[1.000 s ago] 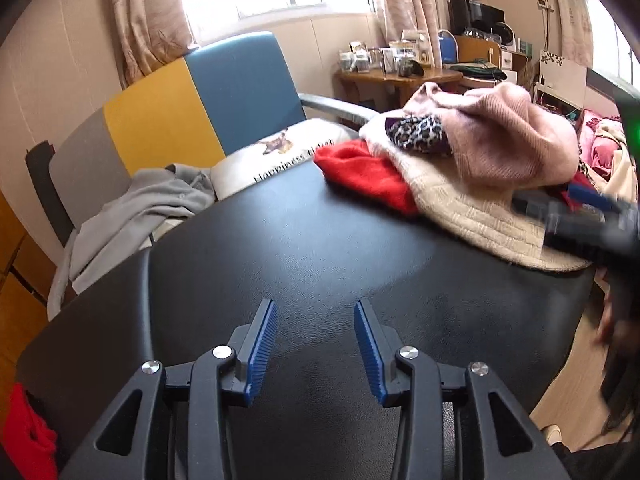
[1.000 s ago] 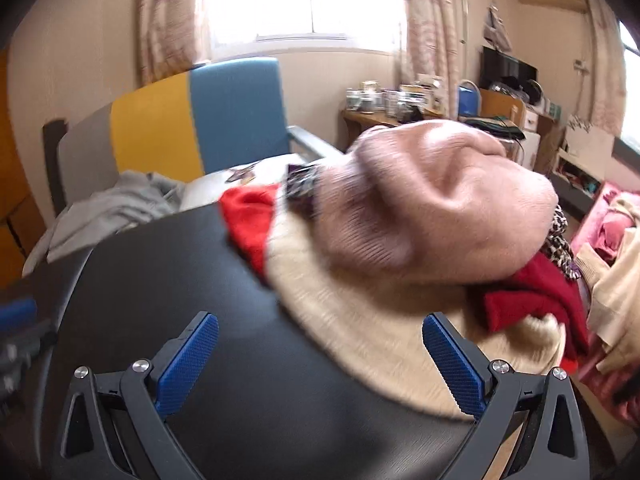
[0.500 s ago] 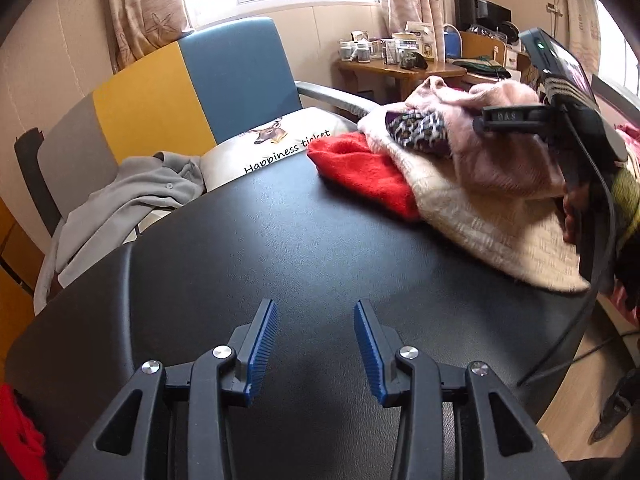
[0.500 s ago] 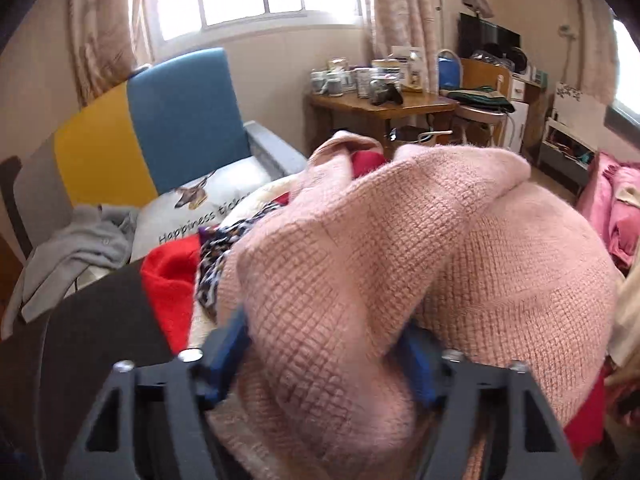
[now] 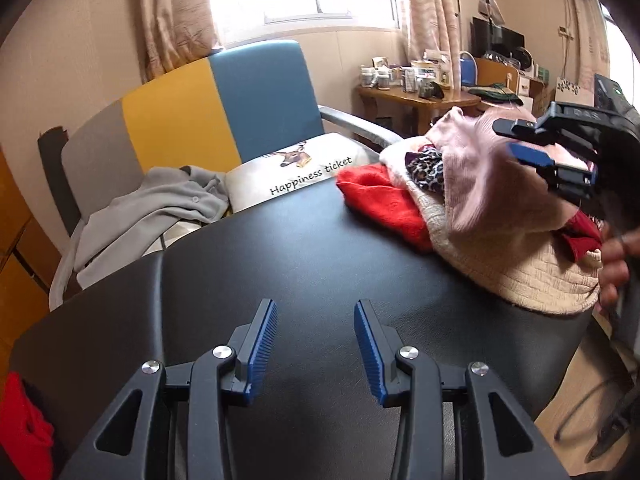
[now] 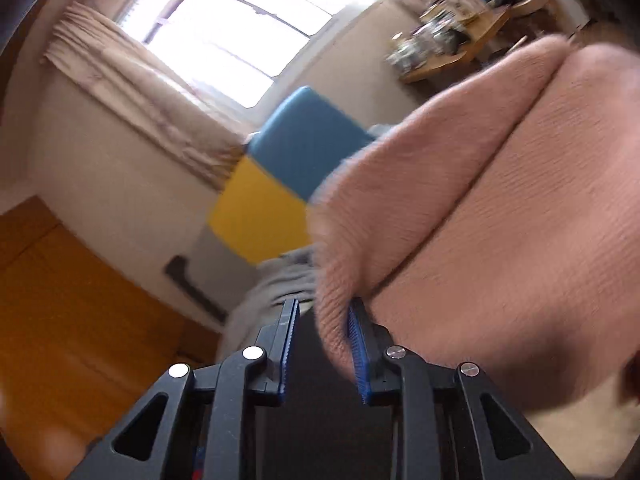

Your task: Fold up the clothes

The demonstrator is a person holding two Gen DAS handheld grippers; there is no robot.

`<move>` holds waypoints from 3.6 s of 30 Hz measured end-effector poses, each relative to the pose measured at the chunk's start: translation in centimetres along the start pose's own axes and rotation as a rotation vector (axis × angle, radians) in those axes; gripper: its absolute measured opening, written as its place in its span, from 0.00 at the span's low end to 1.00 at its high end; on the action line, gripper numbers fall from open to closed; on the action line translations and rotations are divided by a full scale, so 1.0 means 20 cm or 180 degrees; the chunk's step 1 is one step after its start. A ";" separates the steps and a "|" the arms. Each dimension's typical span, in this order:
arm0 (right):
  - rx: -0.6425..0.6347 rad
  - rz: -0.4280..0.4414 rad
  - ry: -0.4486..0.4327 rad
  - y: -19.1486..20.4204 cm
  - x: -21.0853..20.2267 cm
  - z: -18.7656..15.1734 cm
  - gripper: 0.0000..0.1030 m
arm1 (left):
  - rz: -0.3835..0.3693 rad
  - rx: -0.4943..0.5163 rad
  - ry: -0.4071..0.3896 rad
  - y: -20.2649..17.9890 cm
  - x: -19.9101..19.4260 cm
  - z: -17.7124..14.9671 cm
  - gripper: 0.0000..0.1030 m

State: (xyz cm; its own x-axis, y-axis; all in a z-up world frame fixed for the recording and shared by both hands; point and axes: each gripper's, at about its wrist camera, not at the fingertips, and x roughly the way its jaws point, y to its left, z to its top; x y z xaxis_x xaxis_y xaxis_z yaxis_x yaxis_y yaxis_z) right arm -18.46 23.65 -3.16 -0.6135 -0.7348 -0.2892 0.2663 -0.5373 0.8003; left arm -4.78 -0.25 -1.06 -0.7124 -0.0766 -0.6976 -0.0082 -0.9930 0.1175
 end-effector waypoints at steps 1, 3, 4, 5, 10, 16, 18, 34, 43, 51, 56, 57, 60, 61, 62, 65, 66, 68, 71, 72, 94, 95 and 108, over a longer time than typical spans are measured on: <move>-0.0101 0.0052 0.0101 0.06 0.03 -0.09 0.01 | -0.0031 -0.0050 0.0019 0.03 -0.01 -0.01 0.40; -0.0295 0.0115 0.0313 0.18 0.10 -0.26 0.01 | -0.0139 -0.0199 0.0068 0.12 -0.03 -0.06 0.40; -0.0371 0.0134 0.0414 0.22 0.13 -0.33 0.01 | -0.0174 -0.0266 0.0086 0.17 -0.04 -0.09 0.40; -0.0461 0.0129 0.0524 0.26 0.17 -0.42 0.02 | -0.0203 -0.0323 0.0093 0.22 -0.04 -0.12 0.40; -0.0683 -0.0436 0.0798 0.13 0.15 -0.78 0.57 | -0.0327 -0.0375 0.0173 0.31 -0.02 -0.19 0.40; -0.0615 -0.1278 0.0350 -0.11 -0.09 -0.73 0.70 | -0.0521 -0.0003 0.0073 0.02 0.04 0.03 0.40; -0.0583 -0.1421 0.0247 -0.18 -0.15 -0.66 0.75 | -0.0572 0.0127 0.0013 -0.12 0.06 0.12 0.40; -0.0599 -0.1776 -0.0120 -0.29 -0.44 -0.49 0.79 | -0.0914 0.0531 0.0053 -0.86 0.42 0.59 0.41; -0.0291 -0.1507 -0.0926 -0.33 -0.68 -0.15 0.91 | -0.1234 0.0045 0.0651 -0.87 0.76 0.66 0.41; 0.0349 -0.1521 -0.1181 -0.62 -0.66 0.18 0.54 | -0.1629 -0.0281 0.0901 -0.89 0.90 0.67 0.06; 0.0369 -0.1112 -0.1120 -0.62 -0.61 0.23 0.12 | -0.2042 -0.0781 0.0620 -0.68 0.78 0.71 0.03; 0.0352 -0.0952 -0.1109 -0.59 -0.60 0.23 0.12 | -0.2100 -0.0855 0.0532 -0.62 0.74 0.73 0.03; 0.0309 -0.0469 -0.1020 -0.46 -0.56 0.19 0.12 | -0.2208 -0.1045 0.0248 -0.41 0.57 0.77 0.02; 0.0293 -0.0309 -0.0980 -0.41 -0.54 0.17 0.12 | -0.2211 -0.1060 0.0175 -0.36 0.54 0.78 0.02; 0.0296 -0.0103 -0.0887 -0.35 -0.49 0.12 0.12 | -0.2174 -0.1035 0.0090 -0.30 0.48 0.76 0.02; 0.0166 0.0361 -0.0525 -0.17 -0.34 -0.06 0.00 | -0.1992 -0.0984 -0.0079 -0.09 0.35 0.67 0.00; 0.0082 0.0389 -0.0375 -0.09 -0.27 -0.17 0.00 | -0.1899 -0.0989 -0.0087 -0.01 0.32 0.62 0.00; -0.0087 0.0440 -0.0027 0.05 -0.12 -0.39 0.01 | -0.1604 -0.0936 -0.0046 0.11 0.30 0.50 0.00; -0.0029 0.0244 0.0196 0.03 -0.05 -0.59 0.03 | -0.1209 -0.0784 0.0092 0.28 0.27 0.31 0.00; 0.0108 0.0189 0.0202 -0.02 -0.06 -0.62 0.05 | -0.1106 -0.0748 0.0135 0.33 0.26 0.26 0.00; 0.1082 -0.0485 -0.1343 -0.63 -0.47 0.20 0.63 | -0.1352 0.1294 -0.0168 -0.87 0.70 0.89 0.32; 0.1005 -0.0502 -0.1306 -0.63 -0.46 0.23 0.52 | -0.1345 0.1320 -0.0075 -0.90 0.75 0.90 0.32; -0.0067 -0.0431 -0.0999 -0.22 -0.41 0.22 0.18 | -0.2353 -0.0012 -0.0045 -0.39 0.54 0.83 0.09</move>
State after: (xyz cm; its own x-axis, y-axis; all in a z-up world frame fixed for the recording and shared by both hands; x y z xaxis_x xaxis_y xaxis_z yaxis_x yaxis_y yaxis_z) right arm -17.75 33.82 -1.97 -0.8423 -0.4949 -0.2137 0.1801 -0.6320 0.7538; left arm -24.11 8.11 2.27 -0.5307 0.6137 -0.5846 -0.4871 -0.7853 -0.3822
